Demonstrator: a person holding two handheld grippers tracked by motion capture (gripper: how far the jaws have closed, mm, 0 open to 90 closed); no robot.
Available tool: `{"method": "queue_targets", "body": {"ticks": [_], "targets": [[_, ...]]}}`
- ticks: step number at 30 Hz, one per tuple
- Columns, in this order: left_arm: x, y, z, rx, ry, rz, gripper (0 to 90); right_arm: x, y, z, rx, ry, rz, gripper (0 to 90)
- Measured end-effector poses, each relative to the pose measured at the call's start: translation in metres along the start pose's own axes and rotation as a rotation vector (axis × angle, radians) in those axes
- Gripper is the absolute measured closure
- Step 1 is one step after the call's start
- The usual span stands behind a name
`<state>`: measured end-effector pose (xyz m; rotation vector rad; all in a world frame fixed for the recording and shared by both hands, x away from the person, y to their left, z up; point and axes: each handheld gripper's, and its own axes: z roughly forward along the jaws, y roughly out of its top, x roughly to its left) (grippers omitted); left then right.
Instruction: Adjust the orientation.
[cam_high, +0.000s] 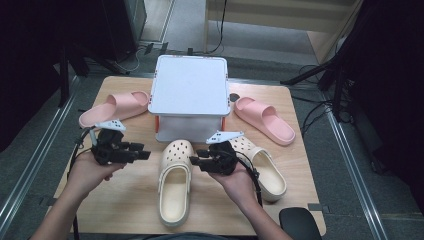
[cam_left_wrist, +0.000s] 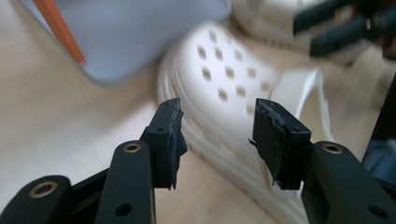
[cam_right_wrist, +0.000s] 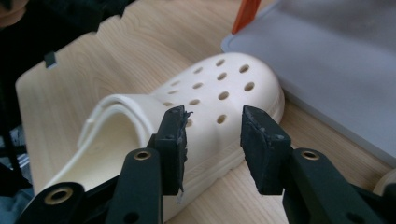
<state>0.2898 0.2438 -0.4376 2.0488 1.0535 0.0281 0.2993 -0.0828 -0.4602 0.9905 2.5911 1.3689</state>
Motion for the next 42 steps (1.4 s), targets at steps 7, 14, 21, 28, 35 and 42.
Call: {"method": "queue_targets", "body": {"ticks": [7, 14, 21, 28, 35, 42], "targets": [[0.008, 0.045, -0.009, -0.038, -0.026, 0.019, 48.9, 0.011, -0.004, -0.012, -0.014, 0.009, 0.038, 48.5], [0.010, 0.076, -0.009, -0.061, -0.005, 0.045, 49.4, 0.021, -0.008, -0.013, -0.007, -0.010, 0.041, 42.0], [0.014, 0.108, 0.002, -0.077, 0.025, 0.078, 49.6, 0.037, -0.017, -0.007, 0.036, 0.000, 0.041, 41.9], [0.017, 0.116, 0.008, -0.076, 0.083, 0.089, 62.9, 0.045, -0.023, -0.002, 0.056, -0.014, 0.047, 40.6], [0.025, 0.119, 0.014, -0.046, 0.101, 0.090, 88.8, 0.049, -0.032, 0.005, 0.082, -0.049, 0.045, 39.9], [0.024, 0.121, 0.021, -0.031, 0.089, 0.128, 89.1, 0.050, -0.036, 0.015, 0.085, -0.080, 0.070, 40.5]]}}
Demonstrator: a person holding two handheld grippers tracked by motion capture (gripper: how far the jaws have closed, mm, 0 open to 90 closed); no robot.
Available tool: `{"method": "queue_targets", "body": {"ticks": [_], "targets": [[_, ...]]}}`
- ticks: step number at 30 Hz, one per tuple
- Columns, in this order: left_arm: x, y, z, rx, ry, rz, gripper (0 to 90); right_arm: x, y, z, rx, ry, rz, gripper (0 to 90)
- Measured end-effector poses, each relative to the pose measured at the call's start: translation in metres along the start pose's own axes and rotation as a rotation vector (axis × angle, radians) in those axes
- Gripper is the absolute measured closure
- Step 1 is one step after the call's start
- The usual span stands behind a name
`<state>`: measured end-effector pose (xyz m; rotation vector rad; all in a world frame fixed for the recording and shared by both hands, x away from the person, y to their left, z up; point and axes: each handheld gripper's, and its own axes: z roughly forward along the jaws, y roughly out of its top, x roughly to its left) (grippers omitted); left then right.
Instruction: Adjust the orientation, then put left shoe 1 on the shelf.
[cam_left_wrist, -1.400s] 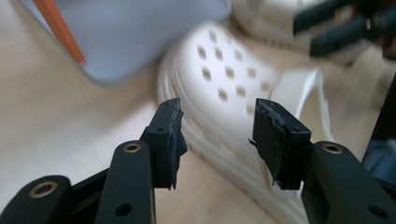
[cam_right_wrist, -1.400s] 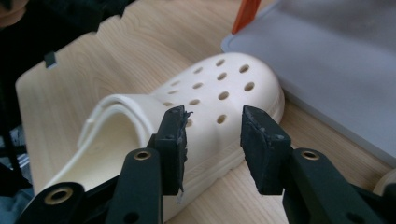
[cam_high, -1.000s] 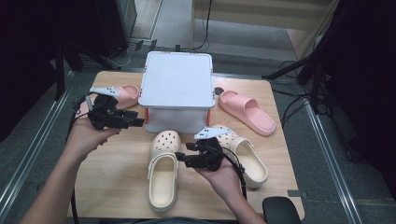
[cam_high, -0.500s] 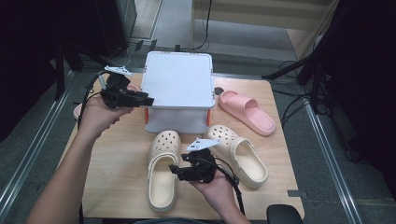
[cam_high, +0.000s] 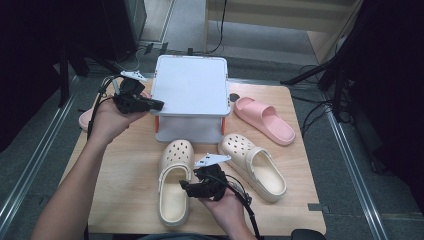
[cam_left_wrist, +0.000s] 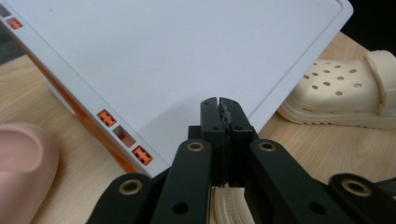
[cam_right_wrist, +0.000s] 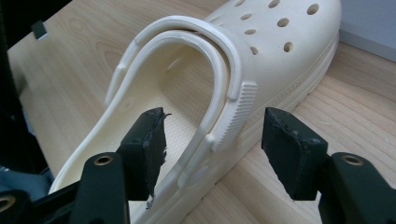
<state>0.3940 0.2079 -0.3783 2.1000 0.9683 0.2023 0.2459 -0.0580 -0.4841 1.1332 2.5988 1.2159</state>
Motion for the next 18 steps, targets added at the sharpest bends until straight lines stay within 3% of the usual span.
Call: {"method": "queue_targets", "body": {"ticks": [10, 14, 18], "targets": [[0.001, -0.001, 0.000, -0.006, -0.019, 0.003, 88.5, 0.001, 0.003, 0.024, 0.013, -0.053, 0.032, 38.1], [0.003, -0.002, 0.000, -0.011, -0.031, 0.001, 88.4, -0.002, 0.006, 0.030, 0.026, -0.095, 0.033, 42.7], [0.003, -0.003, 0.000, -0.011, -0.029, -0.001, 88.2, -0.006, 0.008, 0.033, 0.030, -0.092, 0.062, 47.0]]}}
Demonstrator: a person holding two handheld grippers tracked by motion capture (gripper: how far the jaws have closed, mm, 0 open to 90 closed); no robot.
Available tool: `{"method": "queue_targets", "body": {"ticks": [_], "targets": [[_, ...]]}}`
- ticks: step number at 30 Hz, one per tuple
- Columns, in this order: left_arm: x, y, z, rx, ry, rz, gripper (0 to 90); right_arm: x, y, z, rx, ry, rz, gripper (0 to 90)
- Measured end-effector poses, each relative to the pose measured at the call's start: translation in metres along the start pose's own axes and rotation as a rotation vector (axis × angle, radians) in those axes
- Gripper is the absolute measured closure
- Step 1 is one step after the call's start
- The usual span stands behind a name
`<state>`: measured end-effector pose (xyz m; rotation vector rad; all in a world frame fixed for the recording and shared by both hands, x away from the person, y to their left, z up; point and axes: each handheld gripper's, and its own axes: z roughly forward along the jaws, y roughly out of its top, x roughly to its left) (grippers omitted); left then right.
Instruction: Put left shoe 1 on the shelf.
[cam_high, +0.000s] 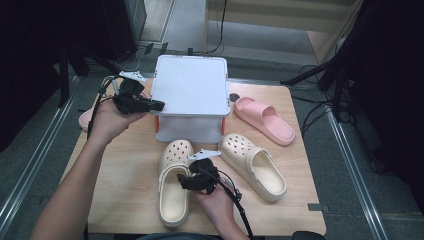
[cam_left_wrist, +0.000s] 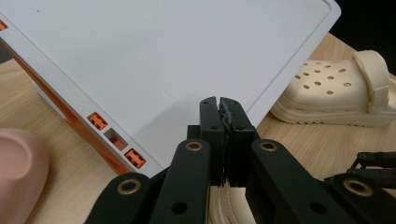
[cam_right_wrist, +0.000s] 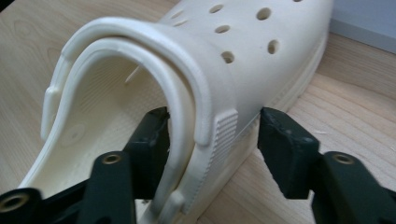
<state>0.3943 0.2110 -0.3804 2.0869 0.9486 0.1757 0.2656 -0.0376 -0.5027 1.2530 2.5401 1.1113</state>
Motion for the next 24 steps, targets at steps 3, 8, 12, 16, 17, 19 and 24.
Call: {"method": "queue_targets", "body": {"ticks": [3, 8, 12, 16, 17, 19, 24], "targets": [[0.001, -0.001, 0.000, -0.005, -0.003, -0.005, 88.0, -0.003, 0.002, 0.000, 0.003, -0.001, 0.025, 60.1], [0.002, -0.001, -0.001, -0.006, -0.009, -0.008, 87.9, -0.007, 0.008, -0.001, 0.010, -0.011, 0.017, 75.5], [0.002, -0.001, -0.001, -0.007, -0.013, -0.008, 87.9, -0.013, 0.015, -0.002, 0.017, -0.013, 0.009, 77.1], [0.002, -0.002, -0.001, -0.008, -0.009, -0.007, 87.8, -0.016, 0.026, -0.005, 0.007, -0.016, 0.021, 78.0], [0.002, -0.002, -0.001, -0.006, -0.006, -0.004, 87.8, -0.018, 0.034, -0.008, -0.007, -0.027, 0.013, 77.9], [0.001, -0.002, -0.001, -0.007, -0.005, -0.003, 87.8, -0.021, 0.042, -0.010, -0.023, -0.049, 0.007, 77.9], [0.001, -0.001, -0.001, -0.008, -0.005, -0.002, 87.8, -0.031, 0.059, -0.009, -0.057, -0.089, 0.027, 77.8]]}}
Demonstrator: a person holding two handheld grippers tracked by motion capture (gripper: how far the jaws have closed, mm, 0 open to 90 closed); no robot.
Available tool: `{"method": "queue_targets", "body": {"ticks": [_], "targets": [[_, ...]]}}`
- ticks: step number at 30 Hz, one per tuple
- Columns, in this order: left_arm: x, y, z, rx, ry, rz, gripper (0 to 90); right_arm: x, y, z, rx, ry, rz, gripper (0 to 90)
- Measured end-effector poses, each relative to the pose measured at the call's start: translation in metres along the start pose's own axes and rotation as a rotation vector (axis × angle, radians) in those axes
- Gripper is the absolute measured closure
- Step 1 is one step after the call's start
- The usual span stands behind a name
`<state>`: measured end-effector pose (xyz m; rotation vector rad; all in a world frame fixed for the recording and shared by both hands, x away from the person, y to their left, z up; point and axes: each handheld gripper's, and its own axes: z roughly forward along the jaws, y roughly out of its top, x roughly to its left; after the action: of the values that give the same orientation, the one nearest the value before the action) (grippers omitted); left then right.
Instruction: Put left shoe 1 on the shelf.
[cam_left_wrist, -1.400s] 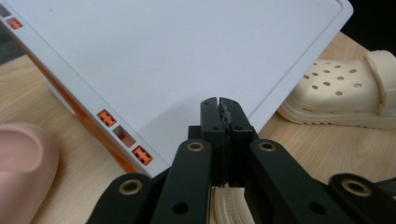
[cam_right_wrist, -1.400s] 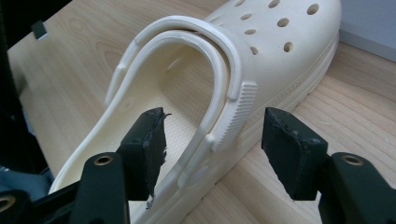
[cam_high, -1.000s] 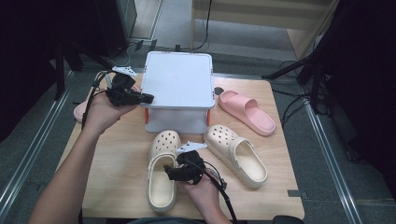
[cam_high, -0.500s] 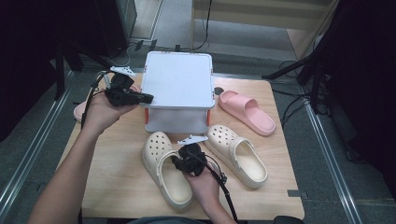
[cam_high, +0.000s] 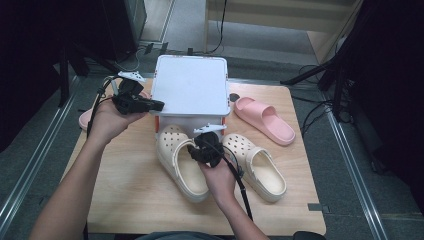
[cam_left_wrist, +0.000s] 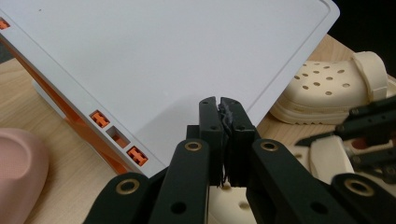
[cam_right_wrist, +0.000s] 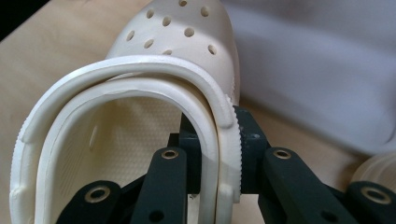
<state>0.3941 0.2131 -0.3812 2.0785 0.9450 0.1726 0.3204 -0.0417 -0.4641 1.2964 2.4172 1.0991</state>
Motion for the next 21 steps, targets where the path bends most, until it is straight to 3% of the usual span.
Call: {"method": "queue_targets", "body": {"ticks": [6, 13, 21], "targets": [[0.000, 0.000, 0.000, 0.002, -0.001, 0.002, 87.8, -0.010, 0.025, 0.021, -0.030, -0.083, 0.029, 77.6], [0.000, 0.000, 0.000, 0.002, 0.000, 0.006, 87.8, -0.011, 0.033, 0.039, -0.052, -0.135, 0.066, 77.1], [0.000, 0.000, 0.000, 0.001, -0.001, 0.011, 87.8, -0.010, 0.027, 0.052, -0.056, -0.137, 0.089, 73.6]]}}
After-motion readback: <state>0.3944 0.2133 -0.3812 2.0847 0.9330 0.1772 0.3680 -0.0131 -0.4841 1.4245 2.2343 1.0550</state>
